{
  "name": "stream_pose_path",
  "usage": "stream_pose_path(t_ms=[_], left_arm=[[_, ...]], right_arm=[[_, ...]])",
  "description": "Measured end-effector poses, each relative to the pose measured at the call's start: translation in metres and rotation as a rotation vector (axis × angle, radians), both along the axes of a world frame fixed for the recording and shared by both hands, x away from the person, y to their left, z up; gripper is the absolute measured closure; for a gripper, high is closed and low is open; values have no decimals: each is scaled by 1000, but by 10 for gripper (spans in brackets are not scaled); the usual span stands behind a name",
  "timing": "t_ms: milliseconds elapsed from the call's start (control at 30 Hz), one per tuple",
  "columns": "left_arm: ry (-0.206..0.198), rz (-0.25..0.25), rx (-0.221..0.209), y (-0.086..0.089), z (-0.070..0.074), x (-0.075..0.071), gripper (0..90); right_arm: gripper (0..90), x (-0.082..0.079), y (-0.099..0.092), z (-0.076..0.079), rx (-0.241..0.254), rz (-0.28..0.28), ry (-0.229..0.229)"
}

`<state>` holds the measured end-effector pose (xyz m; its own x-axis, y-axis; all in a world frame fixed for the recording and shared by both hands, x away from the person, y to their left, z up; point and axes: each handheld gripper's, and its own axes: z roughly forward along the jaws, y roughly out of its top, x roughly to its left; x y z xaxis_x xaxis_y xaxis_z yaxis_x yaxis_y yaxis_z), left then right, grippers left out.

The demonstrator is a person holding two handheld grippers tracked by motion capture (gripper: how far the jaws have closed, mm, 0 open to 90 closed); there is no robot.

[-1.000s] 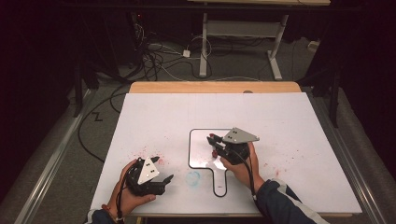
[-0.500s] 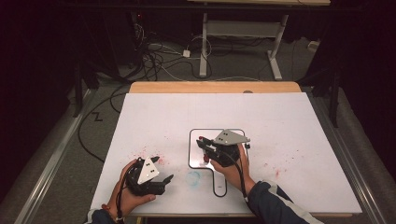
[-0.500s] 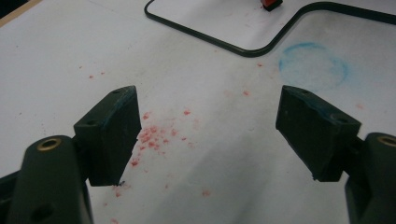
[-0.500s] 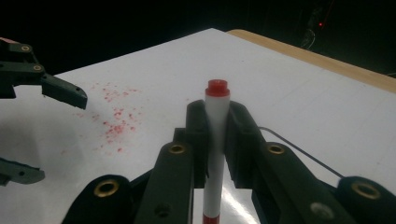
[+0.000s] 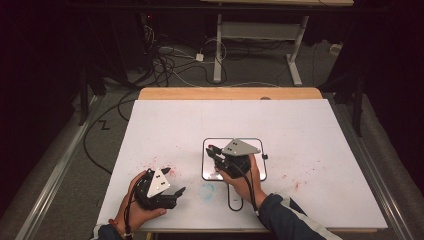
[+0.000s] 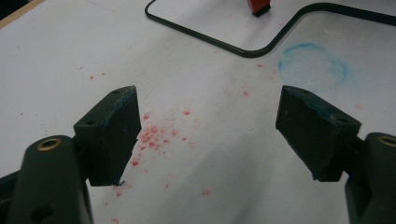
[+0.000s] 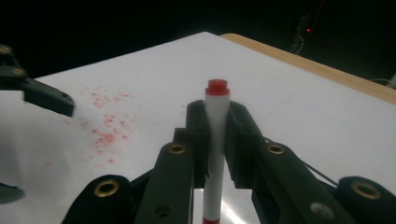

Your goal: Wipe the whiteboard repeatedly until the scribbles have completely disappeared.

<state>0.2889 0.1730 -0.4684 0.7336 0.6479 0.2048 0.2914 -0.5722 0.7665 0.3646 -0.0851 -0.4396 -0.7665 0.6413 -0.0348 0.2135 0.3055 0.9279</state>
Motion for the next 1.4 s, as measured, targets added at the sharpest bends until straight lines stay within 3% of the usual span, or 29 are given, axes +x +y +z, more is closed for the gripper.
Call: stream_pose_path(t_ms=[133,333,500,600,733,933,1133,1233,1400], left_arm=[[0,0,-1,1,0,0,213],[-4,2,-4,2,1,-1,213],[8,1,-5,0,0,-1,213],[9,2,-4,0,0,-1,214],[7,0,-5,1,0,-2,214],[6,-1,-4,1,0,-2,213],[-3,-2,1,1,1,-1,214],[-3,-2,3,1,1,-1,214],[7,-3,0,-1,0,-1,213]], right_arm=[[815,-2,3,-1,8,11,4],[815,8,-11,2,-18,-86,2],[815,0,-3,0,7,-39,25],[815,-5,-1,1,-19,-27,5],[815,4,-12,-1,-17,-82,-8],[815,4,-14,-1,-36,-90,-33],[815,10,-32,0,-32,-153,-20],[814,9,-32,-2,-12,-139,-13],[814,4,-17,-7,9,-74,-3]])
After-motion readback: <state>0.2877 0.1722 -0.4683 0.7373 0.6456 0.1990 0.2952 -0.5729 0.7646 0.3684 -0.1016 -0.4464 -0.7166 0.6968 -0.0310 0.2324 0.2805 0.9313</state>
